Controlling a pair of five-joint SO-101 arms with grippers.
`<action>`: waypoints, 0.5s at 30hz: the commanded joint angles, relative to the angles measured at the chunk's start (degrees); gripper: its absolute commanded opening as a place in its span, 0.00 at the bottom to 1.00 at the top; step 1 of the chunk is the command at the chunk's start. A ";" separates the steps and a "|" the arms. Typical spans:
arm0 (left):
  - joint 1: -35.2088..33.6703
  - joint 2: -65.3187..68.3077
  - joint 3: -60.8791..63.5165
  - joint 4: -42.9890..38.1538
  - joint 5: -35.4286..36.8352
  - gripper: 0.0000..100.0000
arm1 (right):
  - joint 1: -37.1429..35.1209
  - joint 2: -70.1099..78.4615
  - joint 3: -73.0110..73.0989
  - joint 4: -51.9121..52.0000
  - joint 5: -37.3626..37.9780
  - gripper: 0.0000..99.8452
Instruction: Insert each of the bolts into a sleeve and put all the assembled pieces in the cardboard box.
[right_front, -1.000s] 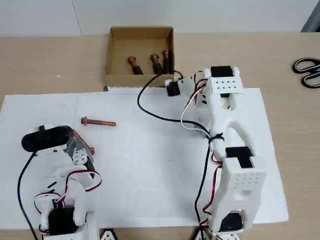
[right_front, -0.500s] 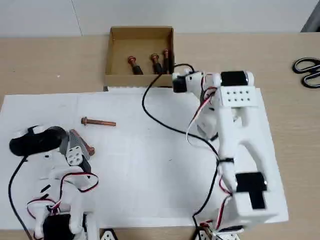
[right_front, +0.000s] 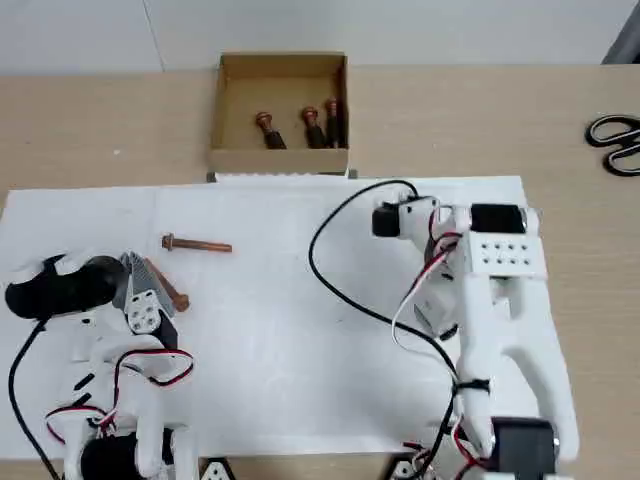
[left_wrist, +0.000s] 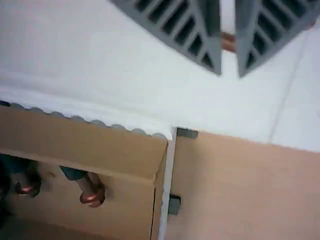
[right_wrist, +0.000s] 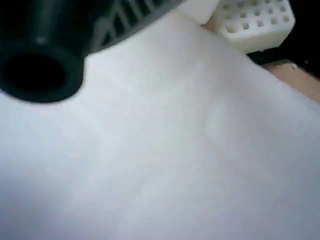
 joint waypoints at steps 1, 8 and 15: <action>1.76 -0.26 -2.68 -2.73 -1.32 0.01 | 1.63 -4.88 3.69 -1.54 1.05 0.01; 5.63 -0.18 -5.32 -2.81 -1.32 0.01 | 1.89 -9.27 9.76 -2.68 0.97 0.01; 6.59 14.07 -16.84 -2.90 -0.88 0.01 | 1.98 -13.05 13.54 -3.47 0.79 0.01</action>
